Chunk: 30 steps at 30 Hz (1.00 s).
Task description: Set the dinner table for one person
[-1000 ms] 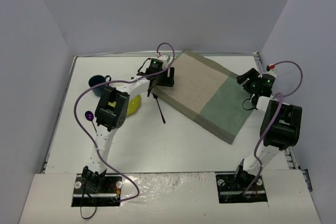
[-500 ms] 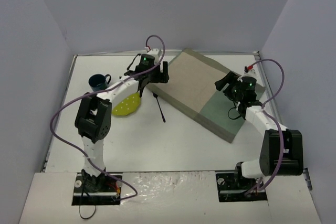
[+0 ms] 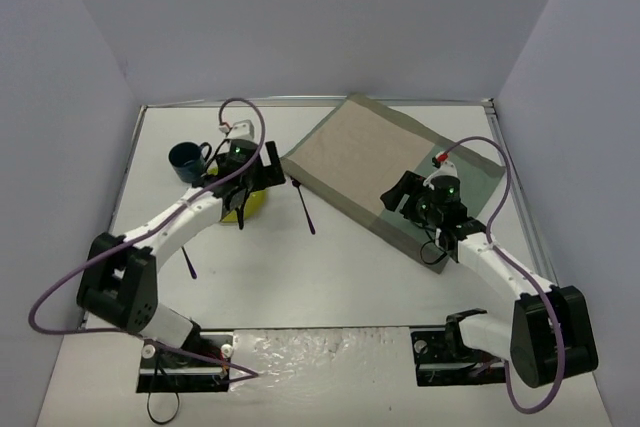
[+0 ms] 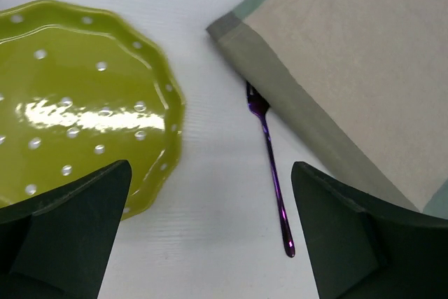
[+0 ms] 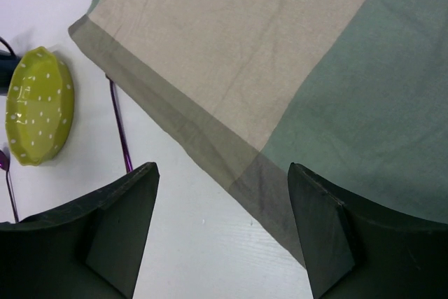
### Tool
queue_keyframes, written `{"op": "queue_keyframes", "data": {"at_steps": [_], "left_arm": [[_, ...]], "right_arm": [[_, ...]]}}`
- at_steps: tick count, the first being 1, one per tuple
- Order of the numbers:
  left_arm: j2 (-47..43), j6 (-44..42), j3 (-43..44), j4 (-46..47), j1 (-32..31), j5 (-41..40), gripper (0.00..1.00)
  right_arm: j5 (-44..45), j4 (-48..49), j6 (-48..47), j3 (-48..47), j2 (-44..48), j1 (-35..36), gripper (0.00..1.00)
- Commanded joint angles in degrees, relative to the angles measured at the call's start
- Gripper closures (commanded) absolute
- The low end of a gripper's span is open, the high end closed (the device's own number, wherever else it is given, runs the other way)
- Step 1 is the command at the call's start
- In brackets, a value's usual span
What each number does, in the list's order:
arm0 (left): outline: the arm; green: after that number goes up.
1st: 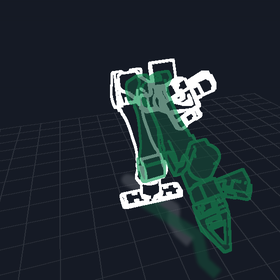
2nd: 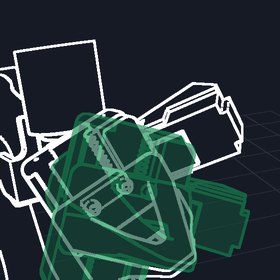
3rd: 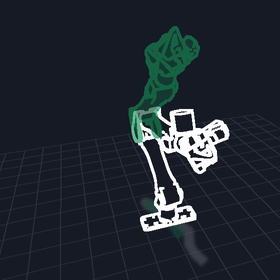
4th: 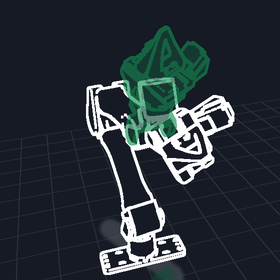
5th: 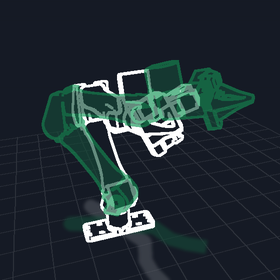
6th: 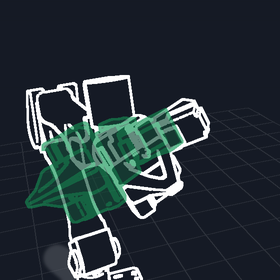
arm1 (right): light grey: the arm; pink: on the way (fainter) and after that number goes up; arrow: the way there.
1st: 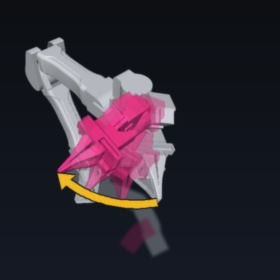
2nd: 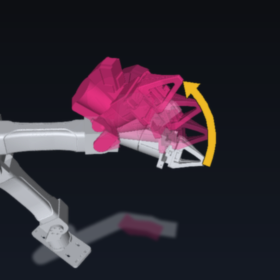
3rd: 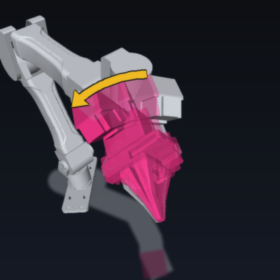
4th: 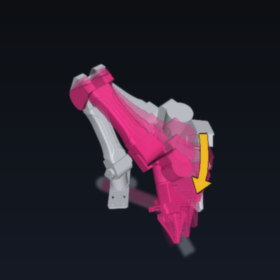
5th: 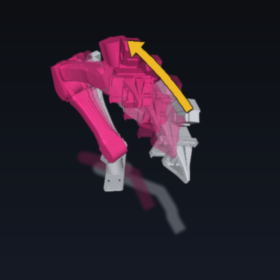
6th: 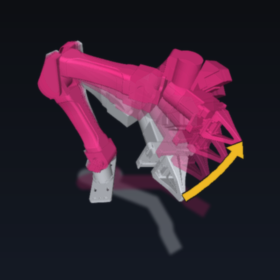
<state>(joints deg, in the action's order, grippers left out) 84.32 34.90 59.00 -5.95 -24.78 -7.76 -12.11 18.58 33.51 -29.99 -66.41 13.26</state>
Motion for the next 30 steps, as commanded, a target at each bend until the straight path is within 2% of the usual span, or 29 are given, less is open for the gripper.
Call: {"op": "queue_keyframes", "data": {"at_steps": [1,6,10,15,17,21,25,30], "left_arm": [[-14.1,7.9,-8.0,-3.1,5.9,-7.3,0.03],[-20.2,11.3,-14.8,-6.6,13.2,-7.0,0.03],[-18.6,12.7,-16.3,-5.5,16.3,-5.0,0.03],[-15.6,12.3,-14.9,-0.1,17.1,-0.2,0.04],[-13.4,10.4,-12.5,2.9,15.9,3.8,0.09],[-9.3,8.7,-8.6,7.2,12.1,7.1,0.19],[-4.4,6.9,-4.7,9.9,5.8,7.4,0.33],[5.7,3.0,2.0,9.1,-4.1,3.6,0.45]], "right_arm": [[2.7,0.8,-1.4,0.1,4.0,2.6,0.27],[4.6,0.4,-3.2,-1.2,3.7,5.0,0.18],[6.2,3.1,-4.0,-0.2,5.9,6.1,0.15],[1.5,11.0,-2.1,1.6,4.3,6.2,0.17],[0.1,13.7,0.0,2.2,1.2,6.3,0.23],[-1.5,19.4,3.6,5.4,-1.7,6.2,0.27],[-1.3,20.2,3.7,6.9,-2.7,6.3,0.30],[-0.4,18.2,2.5,7.3,-0.8,6.2,0.30]]}}
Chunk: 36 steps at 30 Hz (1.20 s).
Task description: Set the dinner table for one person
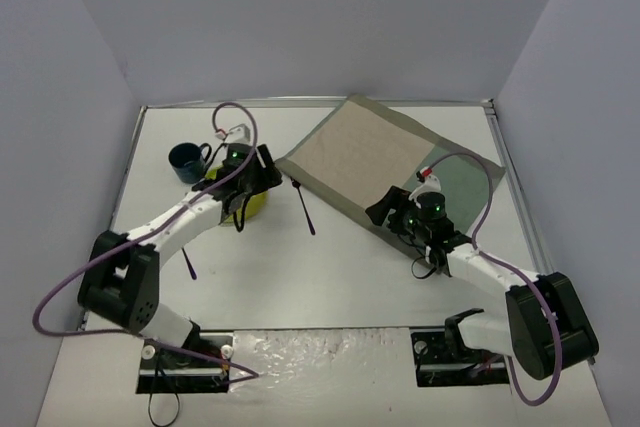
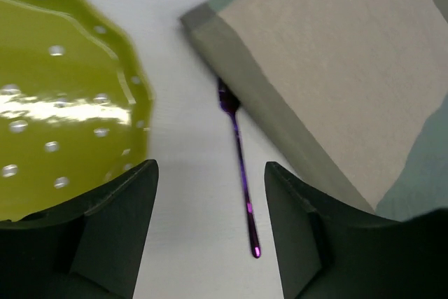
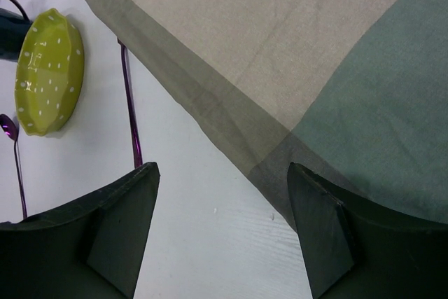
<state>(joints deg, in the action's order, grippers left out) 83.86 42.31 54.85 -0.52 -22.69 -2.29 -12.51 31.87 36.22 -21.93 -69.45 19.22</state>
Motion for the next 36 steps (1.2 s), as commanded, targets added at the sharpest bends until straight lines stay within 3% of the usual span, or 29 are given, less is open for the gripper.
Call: {"op": "queue_keyframes", "data": {"at_steps": [1,6,9,20,23,28,36], "left_arm": [[8.4,-5.3,7.4,3.3,-7.4,-2.8,0.49],[17.4,-7.6,14.2,0.8,-11.5,-7.2,0.66],[21.4,-6.7,18.5,-5.5,-12.3,-10.9,0.66],[29.0,-5.6,23.6,-11.9,-13.7,-13.9,0.69],[29.9,-5.1,22.9,-12.8,-13.7,-13.8,0.75],[28.7,-2.6,19.9,-16.1,-13.7,-14.2,0.99],[19.9,-0.1,8.9,-19.0,-13.7,-14.7,1.00]], "right_arm": [[0.2,4.4,-0.5,-0.8,2.6,0.2,0.30],[0.6,2.4,-1.6,-0.7,5.8,0.2,0.30],[0.6,1.2,-2.0,-0.3,7.2,0.2,0.30],[0.9,-0.2,-2.5,0.6,9.7,0.1,0.29],[1.0,-0.4,-2.6,0.6,10.0,0.1,0.29],[1.0,-0.7,-2.7,0.4,10.2,0.0,0.29],[1.5,-0.5,-2.9,0.4,9.8,0.0,0.29]]}}
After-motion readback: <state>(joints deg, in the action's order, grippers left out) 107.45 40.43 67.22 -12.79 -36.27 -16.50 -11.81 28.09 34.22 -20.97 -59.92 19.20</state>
